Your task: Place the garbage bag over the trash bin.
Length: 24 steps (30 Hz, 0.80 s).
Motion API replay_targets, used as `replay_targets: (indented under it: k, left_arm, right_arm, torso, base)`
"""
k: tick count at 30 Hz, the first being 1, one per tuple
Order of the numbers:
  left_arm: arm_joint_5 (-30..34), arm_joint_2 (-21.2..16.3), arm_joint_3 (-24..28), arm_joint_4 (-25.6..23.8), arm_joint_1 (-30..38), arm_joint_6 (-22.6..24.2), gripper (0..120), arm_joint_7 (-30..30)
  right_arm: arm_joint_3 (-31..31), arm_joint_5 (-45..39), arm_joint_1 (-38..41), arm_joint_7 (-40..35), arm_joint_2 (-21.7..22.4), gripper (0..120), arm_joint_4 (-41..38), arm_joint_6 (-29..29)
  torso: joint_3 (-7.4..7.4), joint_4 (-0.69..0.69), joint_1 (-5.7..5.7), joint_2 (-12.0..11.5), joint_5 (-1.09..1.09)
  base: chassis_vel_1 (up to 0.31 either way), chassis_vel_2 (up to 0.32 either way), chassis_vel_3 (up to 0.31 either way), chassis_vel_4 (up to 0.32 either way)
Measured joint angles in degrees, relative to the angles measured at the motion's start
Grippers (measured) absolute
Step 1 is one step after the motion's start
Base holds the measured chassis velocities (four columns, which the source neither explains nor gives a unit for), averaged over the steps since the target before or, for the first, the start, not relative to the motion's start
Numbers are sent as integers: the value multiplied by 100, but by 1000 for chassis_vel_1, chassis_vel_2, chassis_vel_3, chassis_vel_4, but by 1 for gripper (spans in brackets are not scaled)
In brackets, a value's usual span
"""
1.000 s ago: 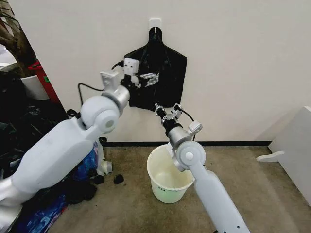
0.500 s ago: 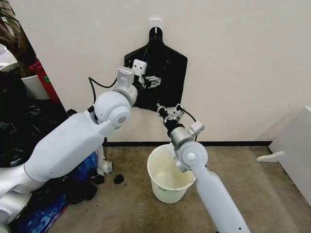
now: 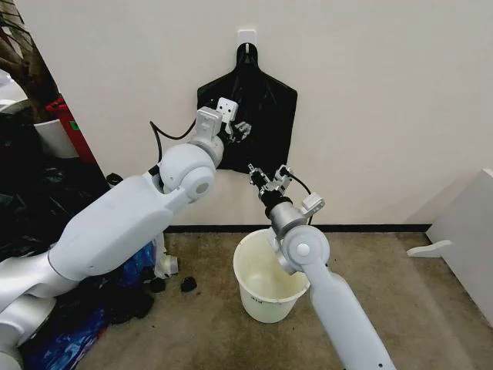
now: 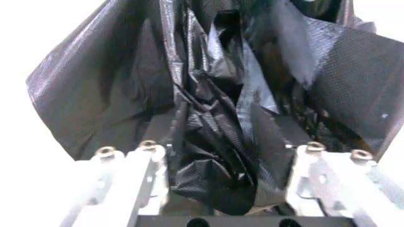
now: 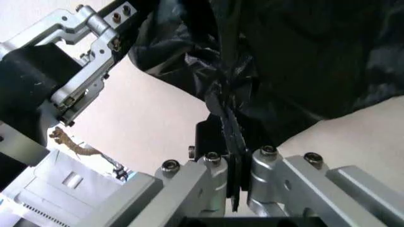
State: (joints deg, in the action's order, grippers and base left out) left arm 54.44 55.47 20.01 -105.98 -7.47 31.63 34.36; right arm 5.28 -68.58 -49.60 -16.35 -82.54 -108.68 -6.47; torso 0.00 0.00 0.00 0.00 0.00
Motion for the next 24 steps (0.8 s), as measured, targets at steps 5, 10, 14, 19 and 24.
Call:
replay_targets:
  k: [5,10,14,19,24]
  left_arm:
    - [3,-5,2,-25,25,18,23,22]
    - [3,-38,1,-143,23,46,7,88]
    - [-9,-141,-64,-404,-78,156,4,214]
    - [-56,-243,-145,-603,-192,200,19,257]
    - [-81,-244,-161,-677,-212,243,38,274]
  right_arm:
    - [2,7,-3,8,5,0,-7,-4]
    - [-3,20,2,8,3,0,-13,-6]
    - [-1,23,22,7,8,0,-14,-14]
    - [21,28,52,4,1,0,25,-19]
    - [27,40,68,4,-17,0,51,-23]
  torso:
    - [0,0,0,0,0]
    - [0,0,0,0,0]
    - [0,0,0,0,0]
    - [0,1,0,0,-1]
    - [0,1,0,0,-1]
  base:
    - [0,0,0,0]
    - [0,0,0,0]
    - [0,0,0,0]
    - [0,0,0,0]
    - [0,0,0,0]
